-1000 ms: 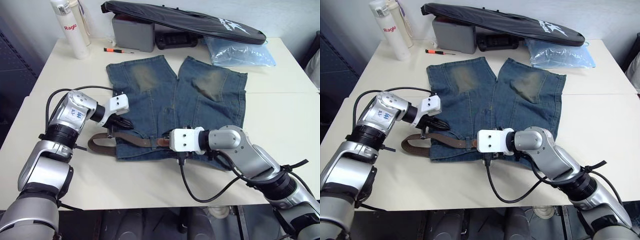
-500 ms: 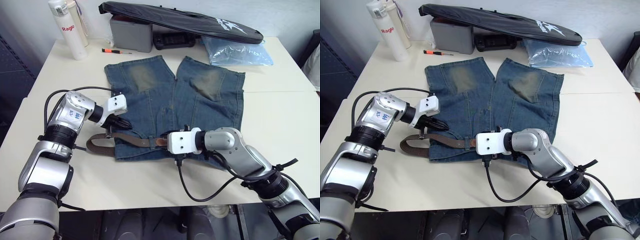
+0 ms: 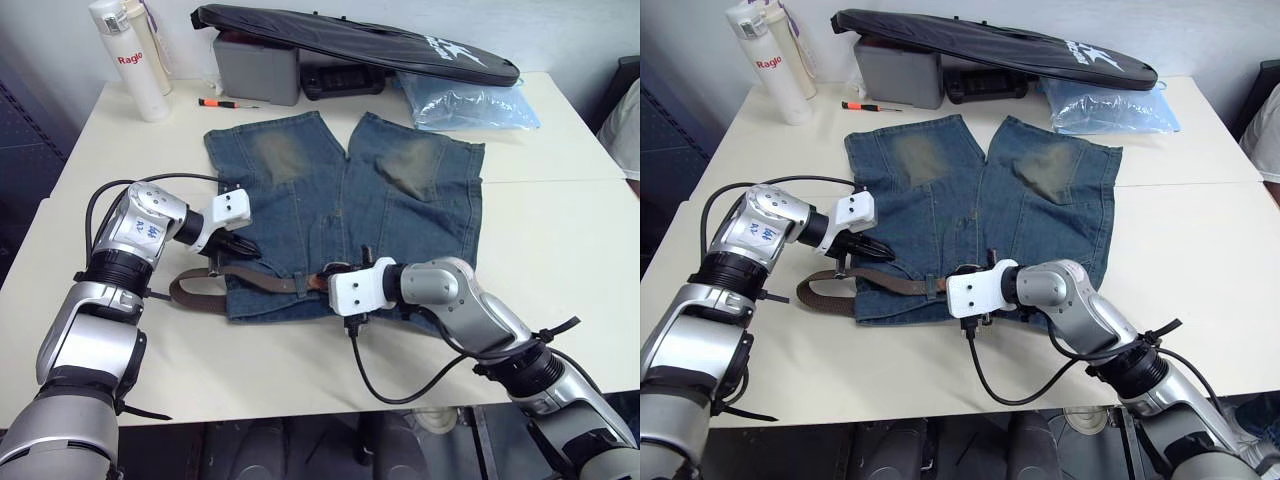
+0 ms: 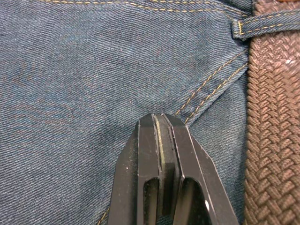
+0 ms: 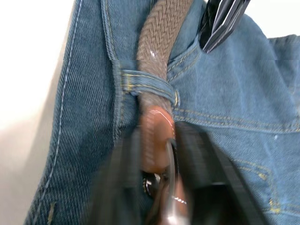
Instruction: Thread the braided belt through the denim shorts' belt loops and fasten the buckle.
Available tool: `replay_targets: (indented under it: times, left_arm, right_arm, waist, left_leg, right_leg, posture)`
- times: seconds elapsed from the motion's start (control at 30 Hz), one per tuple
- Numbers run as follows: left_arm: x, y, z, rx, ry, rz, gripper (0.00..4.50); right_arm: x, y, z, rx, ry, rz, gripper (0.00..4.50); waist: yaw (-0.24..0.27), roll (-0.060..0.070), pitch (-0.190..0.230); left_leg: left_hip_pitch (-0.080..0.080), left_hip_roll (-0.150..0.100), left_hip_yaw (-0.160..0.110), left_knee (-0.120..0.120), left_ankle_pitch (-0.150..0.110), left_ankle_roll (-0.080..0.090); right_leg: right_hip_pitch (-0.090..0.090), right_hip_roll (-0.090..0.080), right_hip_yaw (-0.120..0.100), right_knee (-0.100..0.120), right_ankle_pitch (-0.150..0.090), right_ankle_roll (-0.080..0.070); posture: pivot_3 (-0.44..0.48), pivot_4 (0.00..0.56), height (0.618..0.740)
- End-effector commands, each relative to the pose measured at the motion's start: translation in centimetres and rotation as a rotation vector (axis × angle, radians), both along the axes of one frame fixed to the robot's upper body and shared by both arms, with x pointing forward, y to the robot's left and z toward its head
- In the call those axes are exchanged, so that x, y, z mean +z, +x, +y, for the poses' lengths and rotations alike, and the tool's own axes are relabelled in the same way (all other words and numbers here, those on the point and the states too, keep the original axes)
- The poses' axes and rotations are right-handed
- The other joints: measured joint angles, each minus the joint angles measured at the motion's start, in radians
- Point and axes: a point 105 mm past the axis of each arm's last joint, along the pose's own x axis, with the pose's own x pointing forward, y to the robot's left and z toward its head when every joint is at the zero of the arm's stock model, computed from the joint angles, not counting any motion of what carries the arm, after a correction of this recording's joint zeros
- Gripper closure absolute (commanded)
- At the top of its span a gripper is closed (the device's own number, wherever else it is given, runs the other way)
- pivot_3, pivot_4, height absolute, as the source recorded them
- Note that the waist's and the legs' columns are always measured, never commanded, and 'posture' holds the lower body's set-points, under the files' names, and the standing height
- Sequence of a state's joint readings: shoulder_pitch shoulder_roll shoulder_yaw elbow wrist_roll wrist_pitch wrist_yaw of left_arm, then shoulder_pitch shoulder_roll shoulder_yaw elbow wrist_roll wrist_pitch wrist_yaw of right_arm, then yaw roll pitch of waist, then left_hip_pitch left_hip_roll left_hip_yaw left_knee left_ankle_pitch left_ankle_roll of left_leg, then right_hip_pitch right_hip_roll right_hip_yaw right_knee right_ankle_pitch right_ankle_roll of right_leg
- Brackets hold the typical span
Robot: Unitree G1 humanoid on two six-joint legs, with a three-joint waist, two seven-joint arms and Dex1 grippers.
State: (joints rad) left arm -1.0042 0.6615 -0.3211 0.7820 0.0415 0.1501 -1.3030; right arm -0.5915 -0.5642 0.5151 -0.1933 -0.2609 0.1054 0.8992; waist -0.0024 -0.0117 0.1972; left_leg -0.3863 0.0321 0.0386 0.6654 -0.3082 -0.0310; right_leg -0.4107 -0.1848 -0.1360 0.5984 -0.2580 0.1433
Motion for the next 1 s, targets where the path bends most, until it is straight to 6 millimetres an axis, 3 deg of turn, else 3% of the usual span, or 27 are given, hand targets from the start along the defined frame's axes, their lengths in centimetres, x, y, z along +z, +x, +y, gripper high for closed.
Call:
replay_targets:
  times: [0.03, 0.37, 0.7, 0.87, 1.0]
  left_arm:
    - [-1.2, -0.2, 0.4, 0.013, 0.034, 0.035, 4.50]
    - [-1.5, -0.3, 0.4, 0.012, 0.036, 0.043, 4.50]
    - [-1.8, -0.2, -0.2, 0.001, 0.037, 0.050, 4.50]
    - [-2.1, -0.2, -0.6, -0.007, 0.037, 0.053, 4.50]
    - [-2.2, -0.2, -1.0, -0.012, 0.029, 0.053, 4.50]
  right_arm:
    - [0.8, -0.3, 0.3, 0.038, 0.018, -0.074, 4.38]
    - [3.9, -0.8, 0.3, 0.129, 0.001, -0.222, 4.38]
    - [3.8, -1.4, 0.9, 0.297, -0.172, -0.314, 4.38]
    - [4.5, -0.7, 1.5, 0.427, -0.302, -0.382, 4.38]
    - [5.3, 0.9, 0.9, 0.446, -0.374, -0.415, 4.38]
  waist:
    - [0.000, 0.000, 0.000]
    - [-0.001, 0.000, 0.000]
    - [0.001, 0.000, 0.000]
    - [0.001, 0.000, 0.000]
    - [0.004, 0.000, 0.000]
  left_leg:
    - [0.000, 0.000, 0.000, 0.000, 0.000, 0.000]
    - [0.001, 0.000, 0.001, 0.000, 0.000, 0.000]
    - [0.001, 0.000, 0.001, 0.001, 0.000, 0.000]
    - [0.001, 0.000, 0.002, 0.002, 0.000, 0.000]
    - [0.001, 0.000, 0.002, 0.002, 0.000, 0.000]
  right_leg:
    - [0.000, 0.000, 0.000, 0.000, 0.000, 0.000]
    - [0.000, 0.000, 0.001, 0.001, 0.000, 0.000]
    - [0.000, 0.000, 0.002, 0.002, 0.000, 0.000]
    - [0.000, 0.000, 0.002, 0.002, 0.000, 0.000]
    - [0.000, 0.000, 0.002, 0.003, 0.000, 0.000]
  posture:
    - [0.000, 0.150, 0.740]
    - [0.000, 0.150, 0.740]
    - [0.000, 0.150, 0.740]
    - [0.000, 0.150, 0.740]
    - [0.000, 0.150, 0.740]
